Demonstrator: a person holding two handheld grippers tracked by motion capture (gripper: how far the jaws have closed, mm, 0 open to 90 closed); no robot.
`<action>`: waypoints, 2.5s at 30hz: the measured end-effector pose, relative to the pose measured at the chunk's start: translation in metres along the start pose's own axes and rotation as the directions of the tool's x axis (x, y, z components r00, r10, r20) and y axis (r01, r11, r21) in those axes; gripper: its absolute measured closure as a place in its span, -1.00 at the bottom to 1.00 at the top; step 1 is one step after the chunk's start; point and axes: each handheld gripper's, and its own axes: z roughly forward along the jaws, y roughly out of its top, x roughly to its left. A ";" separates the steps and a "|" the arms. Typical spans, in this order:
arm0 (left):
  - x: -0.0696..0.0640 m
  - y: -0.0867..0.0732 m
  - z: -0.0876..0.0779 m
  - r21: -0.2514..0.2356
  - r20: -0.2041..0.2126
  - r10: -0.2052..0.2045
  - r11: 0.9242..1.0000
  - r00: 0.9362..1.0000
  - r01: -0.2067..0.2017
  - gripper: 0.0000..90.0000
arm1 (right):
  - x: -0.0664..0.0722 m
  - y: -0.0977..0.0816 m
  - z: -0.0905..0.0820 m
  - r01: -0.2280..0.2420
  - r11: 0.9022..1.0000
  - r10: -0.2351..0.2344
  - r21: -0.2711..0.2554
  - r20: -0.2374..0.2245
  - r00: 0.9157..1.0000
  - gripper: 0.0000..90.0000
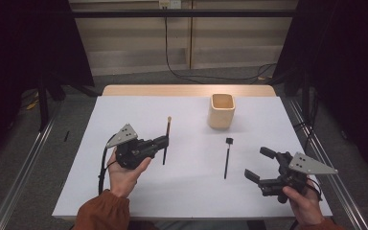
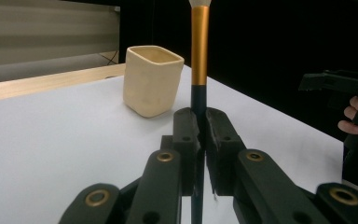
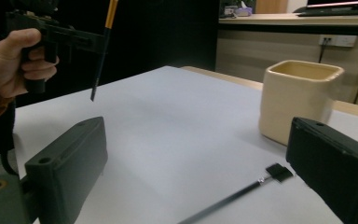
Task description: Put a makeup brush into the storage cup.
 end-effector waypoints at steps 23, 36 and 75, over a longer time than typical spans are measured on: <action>-0.022 0.006 0.028 -0.011 0.102 0.009 1.000 0.995 -0.008 0.86 | 0.012 0.028 0.048 0.004 1.000 -0.006 -0.018 -0.107 0.994 -1.00; -0.034 0.006 0.052 -0.003 0.131 0.028 1.000 0.991 -0.027 0.86 | 0.016 0.041 0.067 -0.008 1.000 0.003 -0.026 -0.169 0.986 -1.00; -0.044 0.001 0.069 0.014 0.145 0.038 0.999 0.989 -0.040 0.86 | 0.011 0.065 0.122 -0.035 0.998 0.048 0.055 -0.264 0.963 0.16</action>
